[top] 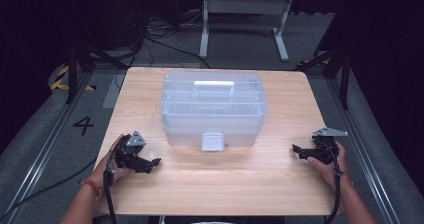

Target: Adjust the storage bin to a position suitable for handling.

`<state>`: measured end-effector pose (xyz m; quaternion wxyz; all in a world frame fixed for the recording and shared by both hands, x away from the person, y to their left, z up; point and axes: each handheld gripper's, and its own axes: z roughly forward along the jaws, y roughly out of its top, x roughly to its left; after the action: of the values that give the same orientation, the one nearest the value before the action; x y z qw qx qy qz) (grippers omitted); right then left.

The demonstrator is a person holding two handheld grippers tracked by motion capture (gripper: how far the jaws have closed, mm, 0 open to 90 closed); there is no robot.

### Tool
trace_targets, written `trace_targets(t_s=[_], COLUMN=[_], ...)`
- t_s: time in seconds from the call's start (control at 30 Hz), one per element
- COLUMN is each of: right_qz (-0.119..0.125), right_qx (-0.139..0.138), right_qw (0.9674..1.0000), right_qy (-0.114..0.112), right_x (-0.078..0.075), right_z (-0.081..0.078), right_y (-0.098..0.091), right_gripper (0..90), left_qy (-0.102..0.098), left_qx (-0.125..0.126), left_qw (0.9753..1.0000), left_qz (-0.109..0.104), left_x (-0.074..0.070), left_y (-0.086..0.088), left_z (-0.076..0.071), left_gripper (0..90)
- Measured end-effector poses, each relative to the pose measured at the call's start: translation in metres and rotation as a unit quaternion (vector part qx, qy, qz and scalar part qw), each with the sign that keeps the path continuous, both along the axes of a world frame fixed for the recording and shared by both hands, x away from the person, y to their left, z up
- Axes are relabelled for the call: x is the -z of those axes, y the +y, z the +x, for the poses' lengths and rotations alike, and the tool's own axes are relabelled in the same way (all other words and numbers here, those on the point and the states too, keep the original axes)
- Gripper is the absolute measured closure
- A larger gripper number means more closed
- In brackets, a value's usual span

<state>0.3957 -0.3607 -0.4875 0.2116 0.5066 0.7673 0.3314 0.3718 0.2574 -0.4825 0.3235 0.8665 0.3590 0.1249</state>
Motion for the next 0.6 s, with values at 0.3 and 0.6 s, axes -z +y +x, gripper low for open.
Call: trace_targets(t_s=[0.3, 0.6], right_qz=[0.0, 0.001], right_qx=[-0.001, 0.002], right_qw=[1.0, 1.0], right_qy=[0.0, -0.003], right_x=[0.0, -0.0005], right_z=[-0.0002, -0.0012], right_y=[-0.0002, -0.0011], right_gripper=[6.8, 11.7], left_qy=[-0.003, -0.001], left_qx=[0.006, 0.0], left_qw=[1.0, 1.0], left_qz=[0.0, -0.001], left_x=[0.0004, 0.0003], left_y=[0.0, -0.0014], left_z=[0.0044, 0.0058], left_gripper=[0.3, 0.2])
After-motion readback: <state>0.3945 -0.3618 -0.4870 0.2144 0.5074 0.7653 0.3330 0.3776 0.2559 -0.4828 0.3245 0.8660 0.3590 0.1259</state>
